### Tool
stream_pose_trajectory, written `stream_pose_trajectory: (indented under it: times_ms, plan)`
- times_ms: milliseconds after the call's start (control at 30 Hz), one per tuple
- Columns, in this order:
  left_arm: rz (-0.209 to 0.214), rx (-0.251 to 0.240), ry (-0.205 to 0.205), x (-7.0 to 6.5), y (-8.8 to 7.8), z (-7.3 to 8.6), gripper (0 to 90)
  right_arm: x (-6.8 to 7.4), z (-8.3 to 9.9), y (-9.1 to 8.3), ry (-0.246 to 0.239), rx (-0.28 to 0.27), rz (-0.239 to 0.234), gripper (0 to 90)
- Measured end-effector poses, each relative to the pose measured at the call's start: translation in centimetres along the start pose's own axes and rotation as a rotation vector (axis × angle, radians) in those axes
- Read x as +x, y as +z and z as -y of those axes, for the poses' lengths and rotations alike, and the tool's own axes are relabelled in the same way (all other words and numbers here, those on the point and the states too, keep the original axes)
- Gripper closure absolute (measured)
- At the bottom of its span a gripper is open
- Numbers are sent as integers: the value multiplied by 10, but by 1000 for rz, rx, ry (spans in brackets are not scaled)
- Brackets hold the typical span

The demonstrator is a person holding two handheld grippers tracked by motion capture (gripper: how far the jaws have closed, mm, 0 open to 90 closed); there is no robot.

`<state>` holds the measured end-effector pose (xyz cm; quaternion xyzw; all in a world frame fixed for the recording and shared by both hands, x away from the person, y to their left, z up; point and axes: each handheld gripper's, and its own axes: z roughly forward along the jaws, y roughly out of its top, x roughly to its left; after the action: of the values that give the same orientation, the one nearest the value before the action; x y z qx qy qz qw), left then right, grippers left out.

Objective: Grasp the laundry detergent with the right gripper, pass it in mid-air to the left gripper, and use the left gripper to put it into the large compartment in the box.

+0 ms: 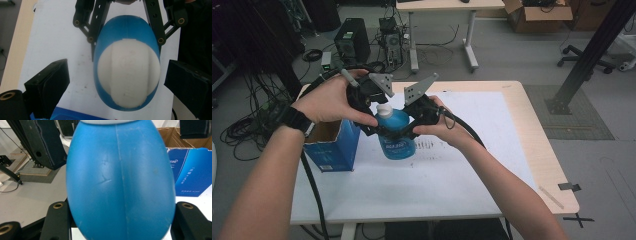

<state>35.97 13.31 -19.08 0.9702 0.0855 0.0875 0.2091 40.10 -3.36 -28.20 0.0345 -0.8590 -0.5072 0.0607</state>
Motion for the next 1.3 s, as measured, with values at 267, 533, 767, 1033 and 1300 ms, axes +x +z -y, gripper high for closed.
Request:
stream_pose_trajectory:
  times_ms: [267, 533, 767, 1033, 1300]
  plan:
    - [12, 10, -5, 0, 2, -1, 138, 2, 0, 3, -3, 5, -8, 422]
    - [11, 13, -11, 2, 2, -2, 193, 1, 1, 3, -6, 5, -8, 422]
    - [15, 18, -6, 2, 4, -5, 212, 1, 3, 3, -2, 3, -7, 423]
    - [21, 24, -3, 1, 5, -6, 250, 1, 4, 3, -1, 5, -4, 423]
    - [33, 37, -3, 1, 6, -8, 294, 0, 5, 3, 2, 6, -3, 423]
